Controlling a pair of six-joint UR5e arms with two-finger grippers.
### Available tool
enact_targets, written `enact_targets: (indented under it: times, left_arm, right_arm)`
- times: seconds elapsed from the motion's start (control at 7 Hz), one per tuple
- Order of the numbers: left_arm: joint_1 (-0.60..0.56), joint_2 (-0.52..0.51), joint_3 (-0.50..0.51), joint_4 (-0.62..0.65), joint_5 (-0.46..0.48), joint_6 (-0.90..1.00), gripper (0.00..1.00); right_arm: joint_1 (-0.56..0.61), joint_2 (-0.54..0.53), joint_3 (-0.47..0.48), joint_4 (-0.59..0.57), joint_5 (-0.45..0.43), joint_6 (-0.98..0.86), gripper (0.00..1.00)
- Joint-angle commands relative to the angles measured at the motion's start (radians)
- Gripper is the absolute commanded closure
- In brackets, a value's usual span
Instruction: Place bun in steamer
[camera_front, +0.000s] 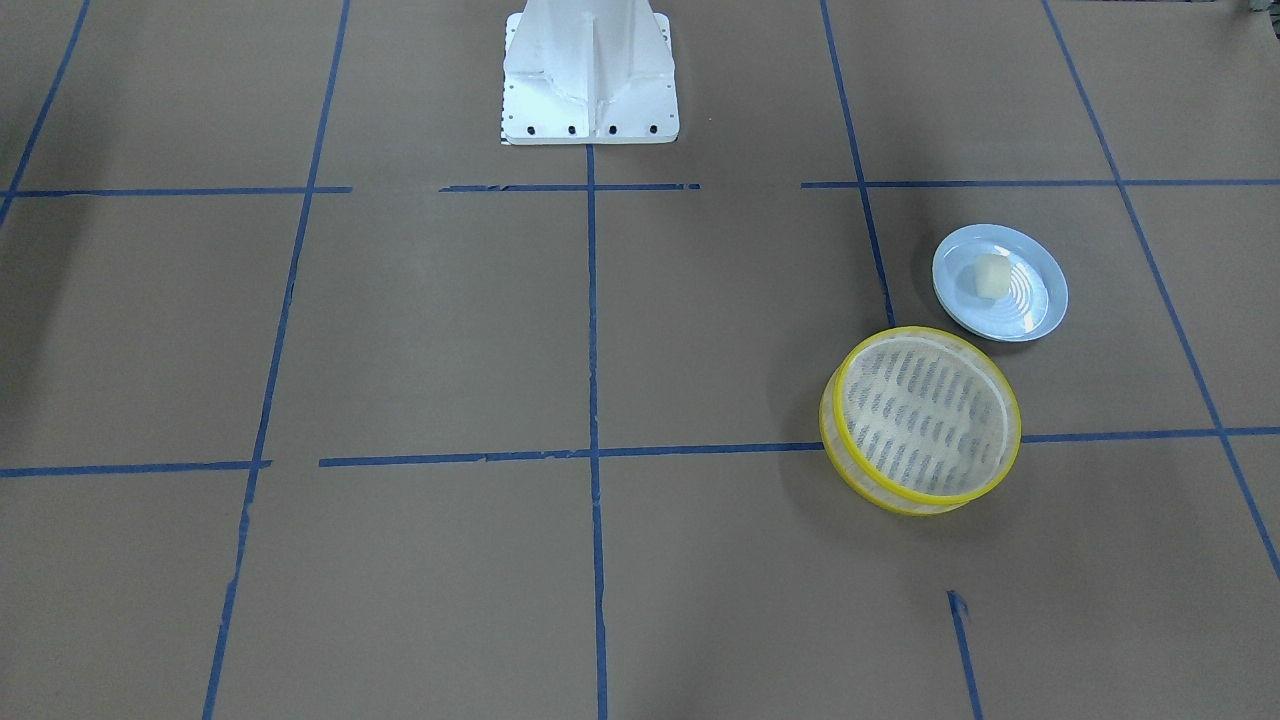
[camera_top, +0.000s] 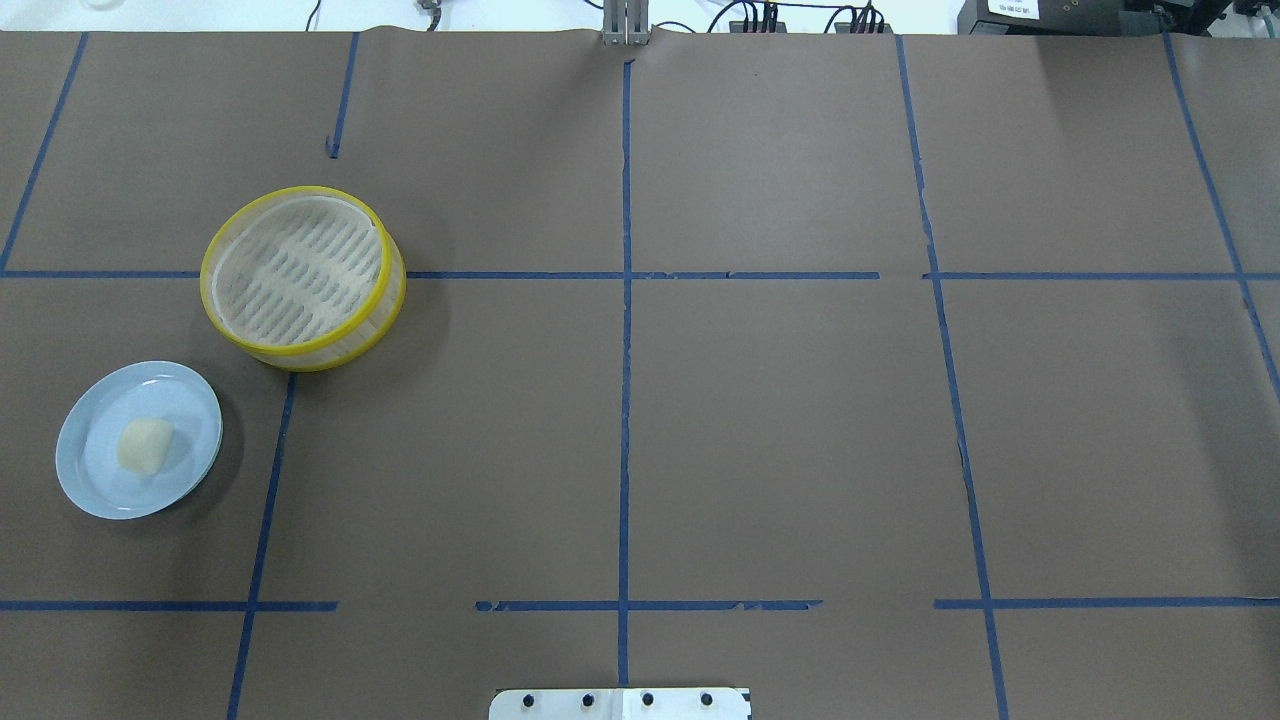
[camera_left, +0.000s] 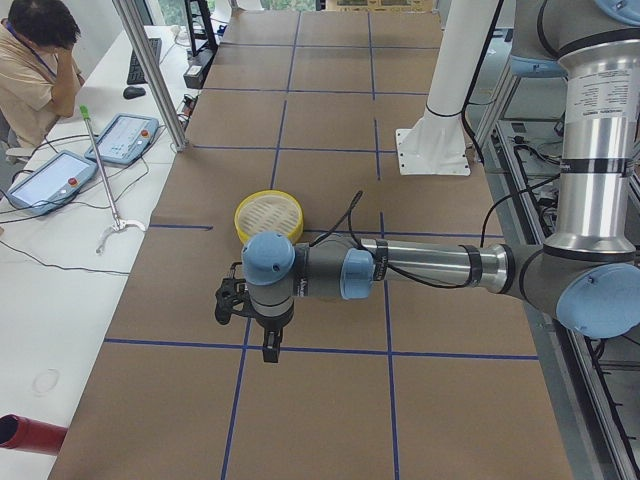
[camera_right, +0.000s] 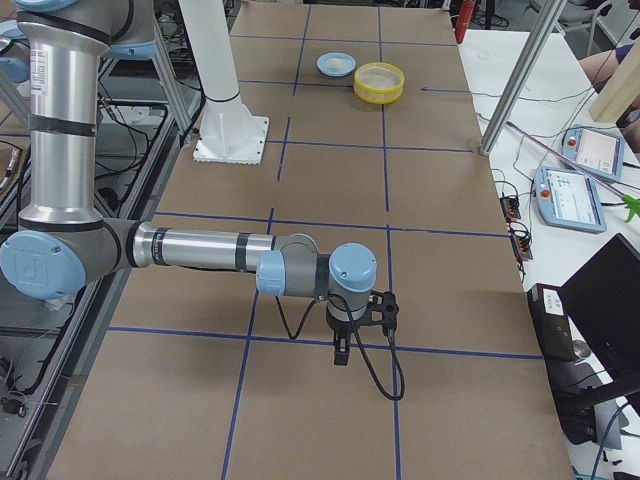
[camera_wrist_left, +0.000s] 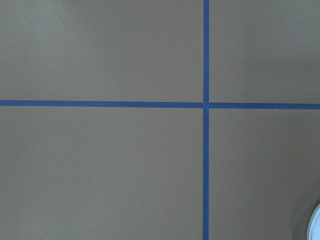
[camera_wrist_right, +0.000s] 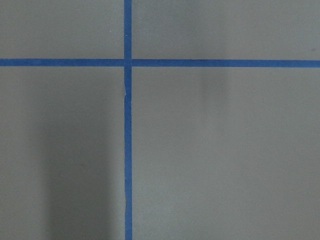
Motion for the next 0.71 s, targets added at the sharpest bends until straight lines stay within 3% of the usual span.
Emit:
enact_targets:
  times: [0.0, 0.29, 0.43, 0.57]
  left_arm:
    - [0.005, 0.0, 0.001, 0.003, 0.0, -0.003, 0.0]
    - [0.008, 0.029, 0.002, -0.051, 0.006, 0.0, 0.0]
    - [0.05, 0.029, -0.001, -0.195, 0.0, -0.014, 0.0]
    - [0.13, 0.028, -0.018, -0.248, 0.0, -0.12, 0.0]
  right_arm:
    - [0.0, 0.0, 0.0, 0.0, 0.0, 0.0, 0.0]
    - [0.0, 0.0, 0.0, 0.0, 0.0, 0.0, 0.0]
    - [0.0, 0.0, 0.0, 0.0, 0.0, 0.0, 0.0]
    - [0.0, 0.0, 0.0, 0.0, 0.0, 0.0, 0.0]
